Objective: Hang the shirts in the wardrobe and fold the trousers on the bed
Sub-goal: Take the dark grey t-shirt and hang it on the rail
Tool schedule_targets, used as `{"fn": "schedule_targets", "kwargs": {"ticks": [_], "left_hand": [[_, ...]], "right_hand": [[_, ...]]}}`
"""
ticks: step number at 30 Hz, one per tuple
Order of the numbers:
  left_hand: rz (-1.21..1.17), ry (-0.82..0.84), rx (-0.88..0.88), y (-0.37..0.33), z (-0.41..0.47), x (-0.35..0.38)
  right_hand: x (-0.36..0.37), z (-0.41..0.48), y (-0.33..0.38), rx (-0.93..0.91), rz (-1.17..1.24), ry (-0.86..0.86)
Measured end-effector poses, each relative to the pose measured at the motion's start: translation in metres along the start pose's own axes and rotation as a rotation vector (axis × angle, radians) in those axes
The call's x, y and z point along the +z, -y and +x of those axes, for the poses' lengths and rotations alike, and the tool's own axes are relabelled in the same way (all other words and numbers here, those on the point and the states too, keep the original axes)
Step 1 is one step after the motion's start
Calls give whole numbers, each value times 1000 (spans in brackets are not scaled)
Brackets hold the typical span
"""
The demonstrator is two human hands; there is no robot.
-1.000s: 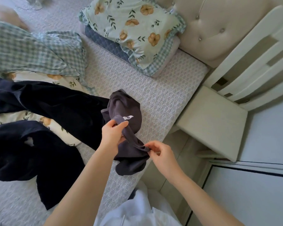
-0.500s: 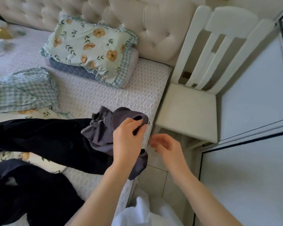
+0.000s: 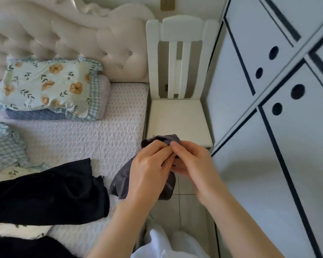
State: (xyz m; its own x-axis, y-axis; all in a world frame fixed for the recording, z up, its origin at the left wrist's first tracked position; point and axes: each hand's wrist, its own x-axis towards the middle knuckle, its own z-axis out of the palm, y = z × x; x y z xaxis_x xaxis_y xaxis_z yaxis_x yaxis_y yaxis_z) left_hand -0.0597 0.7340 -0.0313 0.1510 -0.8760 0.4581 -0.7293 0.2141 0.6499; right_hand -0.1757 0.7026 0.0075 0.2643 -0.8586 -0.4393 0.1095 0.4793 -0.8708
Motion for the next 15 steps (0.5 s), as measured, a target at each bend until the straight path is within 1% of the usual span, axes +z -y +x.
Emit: {"fn": "schedule_targets", "kwargs": {"ticks": [4,6,10,15], "left_hand": [[-6,46,81,-23,-8,18],[-56,101,83,-38,-13,23],[-226,217,-70,-61,-25,25],[-241,253,-136,-70,-15,33]], "right_hand": [[-27,-16,1,-27,-24,-132],[-43,-24,-1,-37,-37,-195],[-73,-41,-9,-47,-57,-306],[-91,-67,-17,-103,-176,-391]]}}
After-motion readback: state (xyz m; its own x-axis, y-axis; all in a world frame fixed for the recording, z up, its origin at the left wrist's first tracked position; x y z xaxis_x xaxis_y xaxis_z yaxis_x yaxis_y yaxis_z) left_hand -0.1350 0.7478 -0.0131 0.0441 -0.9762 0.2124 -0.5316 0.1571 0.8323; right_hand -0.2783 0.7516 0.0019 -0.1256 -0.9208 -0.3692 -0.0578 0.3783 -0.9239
